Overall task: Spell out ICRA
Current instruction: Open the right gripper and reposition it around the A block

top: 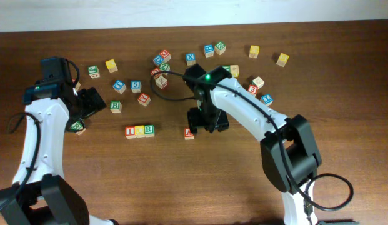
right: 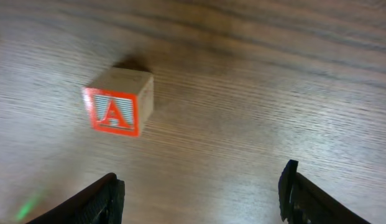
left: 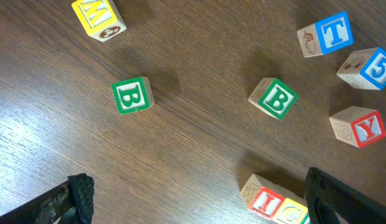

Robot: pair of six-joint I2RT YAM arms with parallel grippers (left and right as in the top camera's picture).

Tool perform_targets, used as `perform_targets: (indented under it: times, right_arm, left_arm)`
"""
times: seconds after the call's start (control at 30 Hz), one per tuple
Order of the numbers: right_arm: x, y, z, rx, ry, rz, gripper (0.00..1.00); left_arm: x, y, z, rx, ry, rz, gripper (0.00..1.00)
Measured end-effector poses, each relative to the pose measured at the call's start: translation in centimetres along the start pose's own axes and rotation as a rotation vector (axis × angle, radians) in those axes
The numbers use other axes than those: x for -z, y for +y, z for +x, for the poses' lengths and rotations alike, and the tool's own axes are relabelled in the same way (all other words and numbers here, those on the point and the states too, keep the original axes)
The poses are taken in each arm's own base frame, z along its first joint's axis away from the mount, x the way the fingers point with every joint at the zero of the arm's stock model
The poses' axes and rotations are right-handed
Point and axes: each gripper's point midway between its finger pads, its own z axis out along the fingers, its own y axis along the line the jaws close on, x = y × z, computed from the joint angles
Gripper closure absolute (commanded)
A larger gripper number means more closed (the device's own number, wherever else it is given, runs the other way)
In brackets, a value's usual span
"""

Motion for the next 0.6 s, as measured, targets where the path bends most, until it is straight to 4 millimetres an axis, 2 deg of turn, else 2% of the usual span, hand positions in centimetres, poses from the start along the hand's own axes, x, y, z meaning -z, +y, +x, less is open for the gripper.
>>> perform_targets:
  times: [0.07, 0.2, 0.27, 0.33, 0.6]
  right_arm:
    - [-1.0, -0.1, 0.8, 0.006, 0.022, 0.019, 0.26]
    - [-3.1, 0.8, 2.1, 0.045, 0.034, 0.034, 0.13]
    - [-4.2, 1.5, 1.8, 0.066, 0.007, 0.021, 0.12]
    - [-5.1, 1.3, 2.0, 0.054, 0.01, 0.023, 0.12]
    - [-5.4, 0.9, 1.6, 0.014, -0.002, 0.023, 0.12]
  left_arm:
    - [0.0, 0.0, 0.0, 0.0, 0.0, 0.0, 0.01]
    - [0.0, 0.0, 0.0, 0.0, 0.0, 0.0, 0.01]
    - [0.0, 0.0, 0.0, 0.0, 0.0, 0.0, 0.01]
    - [0.0, 0.0, 0.0, 0.0, 0.0, 0.0, 0.01]
    - [0.0, 0.0, 0.0, 0.0, 0.0, 0.0, 0.01]
